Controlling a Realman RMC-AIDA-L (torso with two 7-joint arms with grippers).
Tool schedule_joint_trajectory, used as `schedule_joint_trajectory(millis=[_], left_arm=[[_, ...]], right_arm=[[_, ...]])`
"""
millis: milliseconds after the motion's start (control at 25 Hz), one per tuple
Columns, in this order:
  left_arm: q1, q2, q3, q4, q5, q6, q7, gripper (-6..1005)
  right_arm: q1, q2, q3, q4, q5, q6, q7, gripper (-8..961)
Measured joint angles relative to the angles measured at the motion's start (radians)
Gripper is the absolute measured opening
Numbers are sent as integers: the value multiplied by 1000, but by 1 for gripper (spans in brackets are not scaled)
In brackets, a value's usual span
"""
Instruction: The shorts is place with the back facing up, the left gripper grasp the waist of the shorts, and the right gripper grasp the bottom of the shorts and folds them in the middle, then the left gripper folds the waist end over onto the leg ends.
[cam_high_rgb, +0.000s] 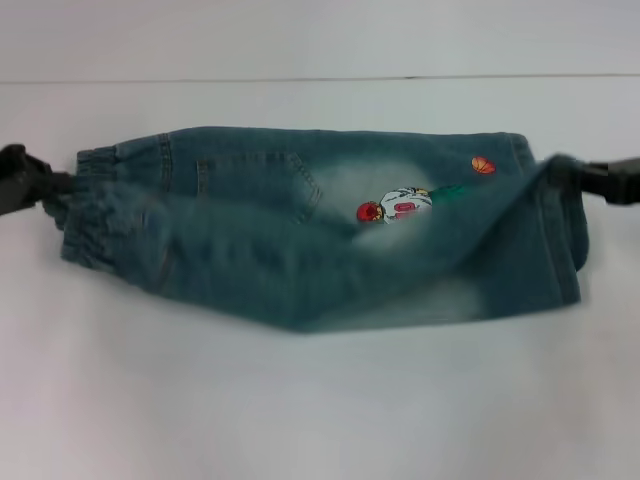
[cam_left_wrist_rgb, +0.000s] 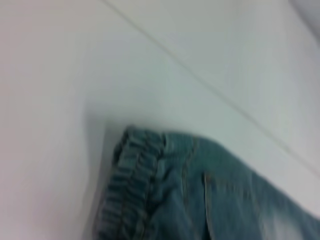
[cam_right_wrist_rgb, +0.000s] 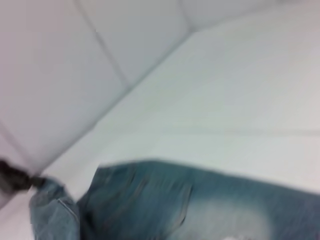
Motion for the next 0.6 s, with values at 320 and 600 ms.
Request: schedule_joint_trajectory(millis=[320, 600], left_arm=[[22, -36, 4, -46, -102, -170, 51, 50], [26, -70, 5, -56, -156, -259, 113, 50]], right_arm=[[13, 99, 2, 42, 101, 362, -156, 43], [48, 139, 1, 92, 135, 529, -244, 57]])
